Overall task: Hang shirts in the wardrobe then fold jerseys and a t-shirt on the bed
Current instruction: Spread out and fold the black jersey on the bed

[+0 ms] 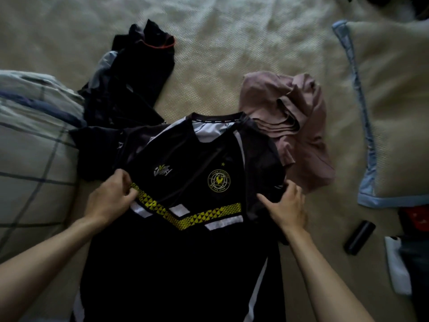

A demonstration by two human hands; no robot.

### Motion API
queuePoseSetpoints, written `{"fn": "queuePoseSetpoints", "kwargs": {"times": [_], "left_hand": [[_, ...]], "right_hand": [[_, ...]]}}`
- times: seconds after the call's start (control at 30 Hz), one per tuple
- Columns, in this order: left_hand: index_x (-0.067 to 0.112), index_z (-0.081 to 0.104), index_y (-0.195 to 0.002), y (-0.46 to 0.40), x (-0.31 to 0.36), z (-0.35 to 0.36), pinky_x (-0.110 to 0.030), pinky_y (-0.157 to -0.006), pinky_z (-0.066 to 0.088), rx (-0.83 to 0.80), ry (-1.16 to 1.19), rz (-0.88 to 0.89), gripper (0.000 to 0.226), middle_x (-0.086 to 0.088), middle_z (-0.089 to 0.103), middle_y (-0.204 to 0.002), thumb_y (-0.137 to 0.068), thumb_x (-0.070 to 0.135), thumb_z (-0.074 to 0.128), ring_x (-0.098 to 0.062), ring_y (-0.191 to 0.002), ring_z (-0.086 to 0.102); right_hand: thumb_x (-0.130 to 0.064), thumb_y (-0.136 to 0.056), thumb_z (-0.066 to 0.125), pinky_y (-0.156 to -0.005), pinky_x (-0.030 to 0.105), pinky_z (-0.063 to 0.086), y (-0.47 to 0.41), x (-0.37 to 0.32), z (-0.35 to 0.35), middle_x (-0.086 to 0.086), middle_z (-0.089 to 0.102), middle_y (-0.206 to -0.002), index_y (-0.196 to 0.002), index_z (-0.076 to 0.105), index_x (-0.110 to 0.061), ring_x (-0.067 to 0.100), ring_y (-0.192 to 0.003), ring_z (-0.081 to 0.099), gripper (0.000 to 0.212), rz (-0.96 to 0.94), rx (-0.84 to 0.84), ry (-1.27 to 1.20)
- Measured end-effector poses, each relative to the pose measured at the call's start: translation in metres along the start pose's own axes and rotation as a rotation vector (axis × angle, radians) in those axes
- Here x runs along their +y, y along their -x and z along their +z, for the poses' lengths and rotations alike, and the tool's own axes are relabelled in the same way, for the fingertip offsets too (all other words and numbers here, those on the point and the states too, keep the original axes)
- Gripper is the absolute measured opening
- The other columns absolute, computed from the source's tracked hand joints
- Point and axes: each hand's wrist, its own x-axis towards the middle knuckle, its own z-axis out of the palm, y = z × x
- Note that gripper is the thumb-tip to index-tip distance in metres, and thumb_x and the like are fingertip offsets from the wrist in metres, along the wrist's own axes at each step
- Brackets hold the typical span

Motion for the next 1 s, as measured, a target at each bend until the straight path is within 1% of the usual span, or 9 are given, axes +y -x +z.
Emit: {"fn": "queuePoseSetpoints", "kwargs": {"times": [0.13,0.23,0.33,0.4,0.47,0.53,0.63,0.8,1.0], "left_hand": [[0.028,0.05,-0.1,-0.027,0.096,0.031,-0.033,-0.067,0.044,-0.044,-0.003,0.355,0.022,0.009,0.057,-0.1,-0.084,0.028,0.066,-0.024,-0.091,0.065],[0.022,0.052,-0.125,-0.063,0.171,0.053,-0.04,-0.085,0.05,-0.065,-0.051,0.57,0.041,0.001,0.054,-0.126,-0.087,0.03,0.062,-0.024,-0.113,0.061],[0.02,0.039,-0.15,-0.089,0.23,0.076,-0.043,-0.113,0.033,-0.064,-0.292,0.761,0.066,-0.003,0.036,-0.158,-0.088,0.033,0.058,-0.027,-0.142,0.04],[0.025,0.027,-0.157,-0.094,0.25,0.093,-0.047,-0.124,0.016,-0.078,-0.439,0.846,0.072,-0.002,0.019,-0.167,-0.091,0.039,0.052,-0.024,-0.152,0.023],[0.029,0.017,-0.16,-0.091,0.251,0.114,-0.053,-0.125,0.007,-0.106,-0.513,0.862,0.074,-0.001,0.009,-0.169,-0.094,0.047,0.045,-0.024,-0.155,0.013],[0.033,0.01,-0.16,-0.088,0.241,0.133,-0.057,-0.123,0.008,-0.097,-0.483,0.821,0.075,-0.002,0.005,-0.169,-0.094,0.053,0.039,-0.025,-0.156,0.011],[0.032,0.01,-0.161,-0.084,0.219,0.155,-0.056,-0.124,0.011,-0.015,-0.43,0.766,0.072,-0.004,0.006,-0.169,-0.096,0.058,0.03,-0.023,-0.156,0.009],[0.026,0.015,-0.161,-0.08,0.206,0.172,-0.055,-0.124,0.01,0.099,-0.424,0.789,0.071,-0.006,0.008,-0.169,-0.099,0.056,0.032,-0.022,-0.156,0.007],[0.032,0.014,-0.16,-0.082,0.204,0.177,-0.057,-0.123,0.008,0.13,-0.432,0.795,0.069,-0.005,0.009,-0.169,-0.098,0.057,0.032,-0.024,-0.156,0.011]], "right_hand": [[-0.048,-0.085,0.068,-0.095,0.045,0.047,-0.044,-0.017,0.01,0.016,0.065,-0.12,-0.12,0.055,-0.01,0.036,-0.115,0.059,0.053,0.014,-0.188,0.058],[-0.047,-0.086,0.066,-0.099,0.042,0.045,-0.063,-0.015,0.005,0.021,0.059,-0.127,-0.126,0.053,-0.005,0.038,-0.121,0.055,0.059,0.134,-0.165,-0.193],[-0.052,-0.09,0.061,-0.103,0.042,0.04,-0.079,-0.006,0.0,0.019,0.051,-0.138,-0.141,0.044,-0.008,0.037,-0.129,0.048,0.069,0.11,-0.141,-0.21],[-0.057,-0.092,0.054,-0.106,0.042,0.039,-0.091,-0.002,0.001,0.018,0.048,-0.142,-0.144,0.043,-0.012,0.036,-0.131,0.046,0.07,0.064,-0.185,-0.169],[-0.063,-0.093,0.047,-0.11,0.045,0.036,-0.104,-0.003,0.003,0.017,0.039,-0.15,-0.147,0.039,-0.015,0.037,-0.136,0.042,0.073,0.049,-0.236,-0.142],[-0.07,-0.091,0.042,-0.11,0.048,0.035,-0.121,-0.008,0.003,0.017,0.035,-0.15,-0.149,0.035,-0.017,0.04,-0.136,0.041,0.078,0.073,-0.246,-0.131],[-0.077,-0.087,0.04,-0.11,0.048,0.036,-0.15,-0.014,0.002,0.016,0.032,-0.15,-0.147,0.034,-0.017,0.041,-0.135,0.041,0.086,0.067,-0.2,-0.123],[-0.076,-0.089,0.036,-0.121,0.047,0.015,-0.208,-0.02,0.007,0.007,0.005,-0.167,-0.16,0.006,-0.022,0.028,-0.153,0.012,0.094,-0.004,-0.251,0.026],[-0.076,-0.085,0.043,-0.121,0.054,0.015,-0.308,-0.045,-0.018,0.009,0.012,-0.166,-0.16,0.005,-0.019,0.034,-0.151,0.016,0.101,0.08,-0.178,0.083]]}}
